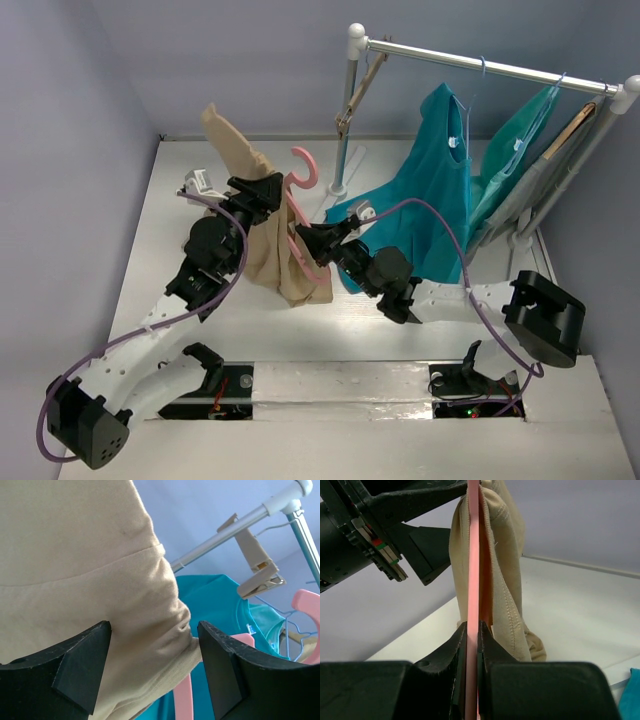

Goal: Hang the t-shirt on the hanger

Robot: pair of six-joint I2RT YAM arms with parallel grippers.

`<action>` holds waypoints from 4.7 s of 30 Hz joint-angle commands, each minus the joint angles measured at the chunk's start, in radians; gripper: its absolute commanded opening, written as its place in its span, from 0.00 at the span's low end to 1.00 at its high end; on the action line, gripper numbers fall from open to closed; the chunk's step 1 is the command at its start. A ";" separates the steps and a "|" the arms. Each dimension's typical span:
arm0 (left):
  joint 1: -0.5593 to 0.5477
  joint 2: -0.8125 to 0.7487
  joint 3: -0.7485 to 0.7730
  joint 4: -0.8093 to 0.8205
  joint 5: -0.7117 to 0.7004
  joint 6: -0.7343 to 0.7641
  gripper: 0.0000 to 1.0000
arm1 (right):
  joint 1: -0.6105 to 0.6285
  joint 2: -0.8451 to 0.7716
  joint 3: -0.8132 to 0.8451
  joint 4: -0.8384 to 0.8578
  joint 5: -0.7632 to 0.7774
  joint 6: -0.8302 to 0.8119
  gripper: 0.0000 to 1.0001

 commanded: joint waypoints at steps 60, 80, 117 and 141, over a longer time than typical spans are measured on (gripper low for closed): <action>0.225 -0.087 -0.149 0.165 0.210 -0.186 0.00 | 0.007 -0.127 -0.034 -0.225 -0.023 0.058 0.52; 0.265 -0.113 -0.143 0.188 0.300 -0.253 0.00 | -0.039 0.155 -0.051 -0.293 -0.040 0.257 0.57; 0.307 0.082 -0.205 0.651 0.158 -0.010 0.00 | 0.050 -0.250 -0.163 -0.669 -0.316 0.328 0.00; 0.307 -0.001 -0.452 0.620 0.383 -0.267 0.00 | 0.050 -0.201 0.083 -0.989 -0.152 0.213 0.66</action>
